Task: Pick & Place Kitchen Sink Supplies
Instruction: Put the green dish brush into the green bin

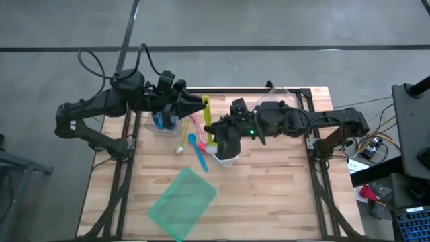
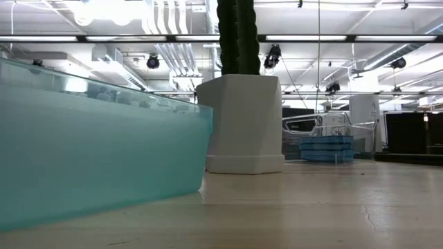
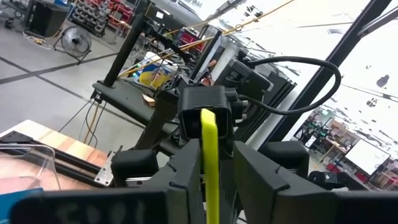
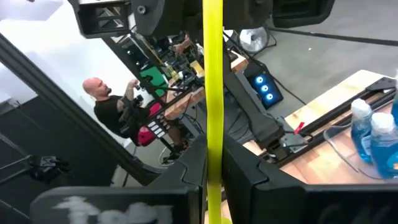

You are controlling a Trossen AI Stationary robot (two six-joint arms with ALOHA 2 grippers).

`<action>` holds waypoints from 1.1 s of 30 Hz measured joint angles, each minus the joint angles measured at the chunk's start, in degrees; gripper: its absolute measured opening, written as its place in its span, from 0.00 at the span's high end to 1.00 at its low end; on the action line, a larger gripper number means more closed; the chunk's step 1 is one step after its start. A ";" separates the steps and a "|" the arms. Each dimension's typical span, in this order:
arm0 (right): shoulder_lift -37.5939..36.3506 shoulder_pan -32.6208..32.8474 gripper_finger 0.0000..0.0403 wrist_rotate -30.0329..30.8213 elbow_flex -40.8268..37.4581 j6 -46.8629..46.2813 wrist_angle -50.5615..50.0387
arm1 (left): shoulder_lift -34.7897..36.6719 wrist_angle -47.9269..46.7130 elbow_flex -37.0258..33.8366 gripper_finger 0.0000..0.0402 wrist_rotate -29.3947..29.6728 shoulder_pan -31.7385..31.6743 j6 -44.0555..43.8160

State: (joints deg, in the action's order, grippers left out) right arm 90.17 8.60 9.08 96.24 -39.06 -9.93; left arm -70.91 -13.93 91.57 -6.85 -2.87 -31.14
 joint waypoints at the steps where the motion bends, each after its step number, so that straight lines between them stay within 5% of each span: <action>1: 0.00 -0.06 0.92 0.08 -0.01 -0.01 -0.13 | -0.02 0.00 -0.02 0.80 0.00 0.00 -0.02; 9: 0.00 -0.37 0.92 -0.05 -0.01 0.11 -0.10 | -0.02 0.00 -0.02 0.97 0.00 0.00 0.91; 22: 0.00 -0.43 0.91 -4.16 -0.01 -1.54 0.15 | 0.56 -0.42 -0.02 0.98 -1.97 -0.22 0.85; 33: 0.00 -0.24 0.65 -7.52 -0.03 -4.53 -3.02 | 0.98 -0.64 -0.02 0.98 -5.08 -1.22 -0.63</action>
State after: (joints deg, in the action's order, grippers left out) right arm 90.17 8.36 1.55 96.20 -43.59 -12.95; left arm -69.94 -14.57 91.55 -11.93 -4.09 -31.76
